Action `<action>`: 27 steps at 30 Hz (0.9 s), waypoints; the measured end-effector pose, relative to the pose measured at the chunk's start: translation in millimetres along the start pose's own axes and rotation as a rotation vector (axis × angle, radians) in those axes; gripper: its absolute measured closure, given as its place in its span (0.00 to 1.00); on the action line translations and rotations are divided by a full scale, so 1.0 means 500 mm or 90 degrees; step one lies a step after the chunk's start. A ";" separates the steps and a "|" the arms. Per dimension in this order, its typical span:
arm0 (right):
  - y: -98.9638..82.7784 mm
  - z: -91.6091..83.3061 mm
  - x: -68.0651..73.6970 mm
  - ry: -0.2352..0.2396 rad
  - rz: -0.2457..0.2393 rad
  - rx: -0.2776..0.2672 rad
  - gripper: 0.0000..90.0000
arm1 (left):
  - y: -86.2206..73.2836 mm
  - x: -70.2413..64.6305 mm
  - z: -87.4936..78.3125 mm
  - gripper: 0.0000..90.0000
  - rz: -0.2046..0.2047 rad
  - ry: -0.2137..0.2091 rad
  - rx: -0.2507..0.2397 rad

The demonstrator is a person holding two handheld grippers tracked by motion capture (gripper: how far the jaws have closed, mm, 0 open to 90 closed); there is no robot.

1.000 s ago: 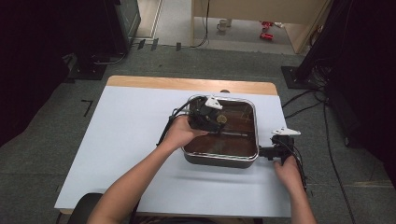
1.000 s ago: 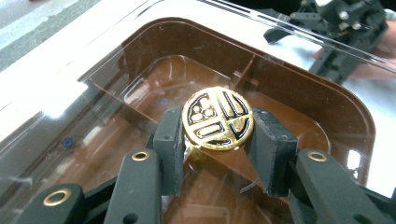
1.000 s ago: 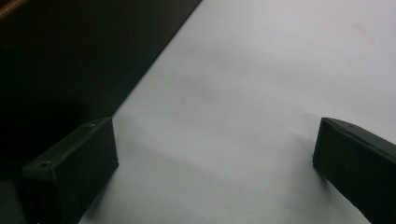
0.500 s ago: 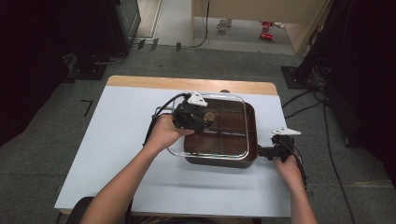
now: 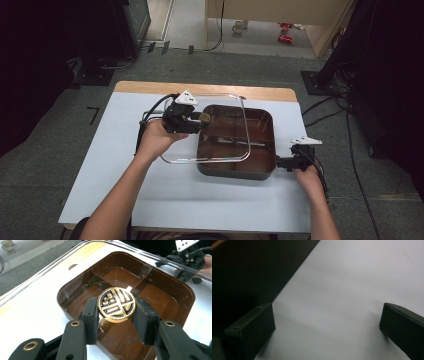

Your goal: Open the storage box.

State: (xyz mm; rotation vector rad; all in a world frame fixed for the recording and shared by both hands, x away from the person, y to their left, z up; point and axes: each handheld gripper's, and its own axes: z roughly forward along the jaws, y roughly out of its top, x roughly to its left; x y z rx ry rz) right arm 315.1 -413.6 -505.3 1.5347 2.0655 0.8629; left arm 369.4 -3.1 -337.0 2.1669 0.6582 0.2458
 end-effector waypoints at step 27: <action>0.001 0.001 -0.001 0.004 -0.002 0.002 0.00 | -0.073 0.148 -0.085 0.65 -0.095 0.084 -0.005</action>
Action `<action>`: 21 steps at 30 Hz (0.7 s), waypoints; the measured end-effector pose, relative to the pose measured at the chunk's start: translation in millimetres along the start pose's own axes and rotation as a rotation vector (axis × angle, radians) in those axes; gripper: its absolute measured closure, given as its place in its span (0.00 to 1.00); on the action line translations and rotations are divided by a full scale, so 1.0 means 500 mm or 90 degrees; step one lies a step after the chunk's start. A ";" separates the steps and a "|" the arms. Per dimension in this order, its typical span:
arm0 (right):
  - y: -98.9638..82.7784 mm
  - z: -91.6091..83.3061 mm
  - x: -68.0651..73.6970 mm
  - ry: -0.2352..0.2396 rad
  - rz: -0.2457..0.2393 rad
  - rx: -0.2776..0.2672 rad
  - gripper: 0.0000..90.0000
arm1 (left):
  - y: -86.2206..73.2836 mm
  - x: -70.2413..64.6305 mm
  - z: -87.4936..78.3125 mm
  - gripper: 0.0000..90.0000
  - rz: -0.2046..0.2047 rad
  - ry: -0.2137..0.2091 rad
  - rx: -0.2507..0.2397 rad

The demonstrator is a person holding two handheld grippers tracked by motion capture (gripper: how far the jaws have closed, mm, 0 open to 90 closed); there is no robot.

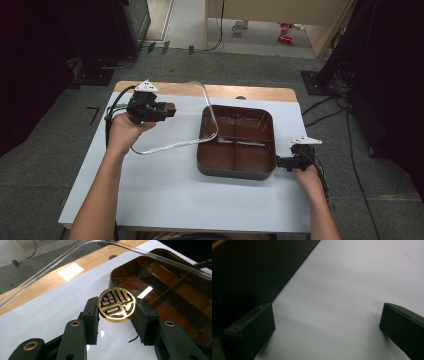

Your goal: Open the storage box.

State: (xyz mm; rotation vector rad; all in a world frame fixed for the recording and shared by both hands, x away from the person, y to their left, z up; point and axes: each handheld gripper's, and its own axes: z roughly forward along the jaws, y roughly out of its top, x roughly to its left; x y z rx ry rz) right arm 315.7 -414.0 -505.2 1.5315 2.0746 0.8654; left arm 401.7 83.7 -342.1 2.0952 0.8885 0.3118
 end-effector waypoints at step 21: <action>0.000 0.000 0.000 -0.001 -0.001 0.000 0.00 | -0.094 0.131 0.039 0.65 -0.091 0.066 0.028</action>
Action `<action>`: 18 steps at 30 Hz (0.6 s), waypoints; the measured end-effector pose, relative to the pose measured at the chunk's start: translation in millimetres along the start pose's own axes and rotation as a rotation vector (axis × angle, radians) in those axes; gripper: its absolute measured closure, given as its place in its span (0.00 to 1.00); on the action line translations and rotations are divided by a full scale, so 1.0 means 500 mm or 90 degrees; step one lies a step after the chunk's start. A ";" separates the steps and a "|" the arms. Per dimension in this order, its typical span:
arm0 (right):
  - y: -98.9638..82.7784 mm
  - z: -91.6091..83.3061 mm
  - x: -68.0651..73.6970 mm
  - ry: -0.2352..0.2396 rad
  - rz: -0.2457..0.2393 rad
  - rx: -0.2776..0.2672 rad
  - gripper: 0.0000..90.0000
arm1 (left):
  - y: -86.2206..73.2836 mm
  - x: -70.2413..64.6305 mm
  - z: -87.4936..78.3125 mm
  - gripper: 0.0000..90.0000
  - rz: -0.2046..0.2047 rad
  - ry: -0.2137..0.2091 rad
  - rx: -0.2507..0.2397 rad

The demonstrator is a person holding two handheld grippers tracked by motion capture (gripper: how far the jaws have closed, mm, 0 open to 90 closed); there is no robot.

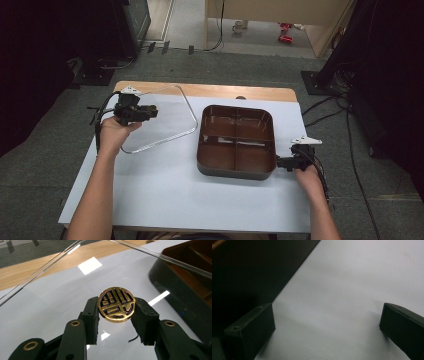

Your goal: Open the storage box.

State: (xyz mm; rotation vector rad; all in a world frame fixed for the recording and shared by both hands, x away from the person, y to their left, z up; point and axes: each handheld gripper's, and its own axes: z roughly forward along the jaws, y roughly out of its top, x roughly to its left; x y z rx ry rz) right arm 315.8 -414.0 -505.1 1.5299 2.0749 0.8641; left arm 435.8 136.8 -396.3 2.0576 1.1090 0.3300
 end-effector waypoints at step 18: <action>0.000 0.000 0.000 0.000 0.000 0.000 0.00 | -0.072 0.069 0.074 0.65 -0.058 0.064 0.060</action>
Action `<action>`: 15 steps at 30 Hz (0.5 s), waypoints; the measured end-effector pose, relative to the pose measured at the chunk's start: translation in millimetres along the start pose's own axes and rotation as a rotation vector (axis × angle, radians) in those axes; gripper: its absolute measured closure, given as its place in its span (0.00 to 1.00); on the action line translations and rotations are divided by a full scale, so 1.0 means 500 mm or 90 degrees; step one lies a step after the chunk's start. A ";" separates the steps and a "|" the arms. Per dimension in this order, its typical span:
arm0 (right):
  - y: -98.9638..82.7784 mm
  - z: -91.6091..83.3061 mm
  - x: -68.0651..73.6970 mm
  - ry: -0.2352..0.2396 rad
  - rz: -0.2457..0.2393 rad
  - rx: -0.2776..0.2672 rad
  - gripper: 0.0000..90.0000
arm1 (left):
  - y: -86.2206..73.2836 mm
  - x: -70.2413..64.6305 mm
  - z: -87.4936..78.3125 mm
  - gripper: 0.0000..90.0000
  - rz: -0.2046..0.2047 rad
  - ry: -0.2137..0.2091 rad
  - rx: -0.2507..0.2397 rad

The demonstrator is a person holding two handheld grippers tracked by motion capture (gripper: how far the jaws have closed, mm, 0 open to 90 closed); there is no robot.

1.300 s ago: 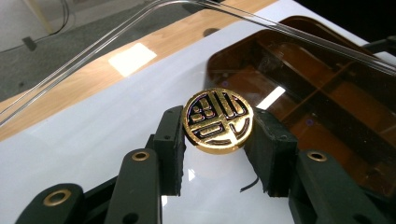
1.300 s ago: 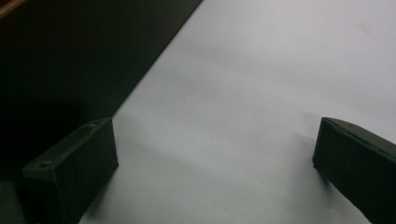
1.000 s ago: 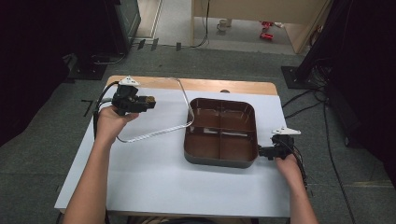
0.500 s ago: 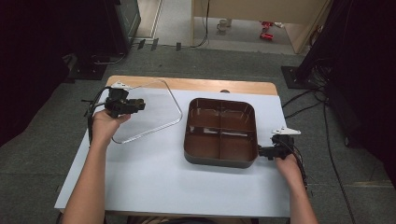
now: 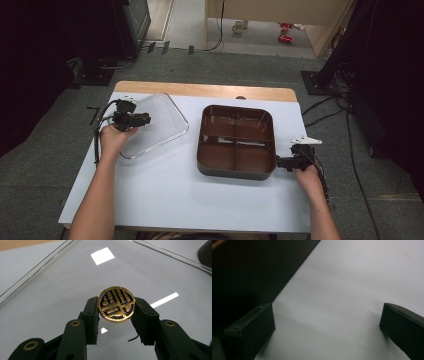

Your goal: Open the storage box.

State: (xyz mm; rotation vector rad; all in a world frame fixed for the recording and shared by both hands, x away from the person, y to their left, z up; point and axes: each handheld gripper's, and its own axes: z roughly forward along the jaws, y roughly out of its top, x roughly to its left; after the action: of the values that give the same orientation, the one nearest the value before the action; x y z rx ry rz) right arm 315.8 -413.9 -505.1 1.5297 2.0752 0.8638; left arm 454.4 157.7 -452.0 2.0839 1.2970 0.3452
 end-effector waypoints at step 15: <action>0.000 0.000 0.000 0.000 0.000 0.000 0.00 | -0.014 -0.006 0.026 0.65 0.029 0.028 0.023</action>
State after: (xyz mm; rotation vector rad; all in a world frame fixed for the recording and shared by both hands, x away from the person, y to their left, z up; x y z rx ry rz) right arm 315.8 -413.9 -505.1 1.5296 2.0750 0.8638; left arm 454.9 152.3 -465.9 2.1506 1.2908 0.3917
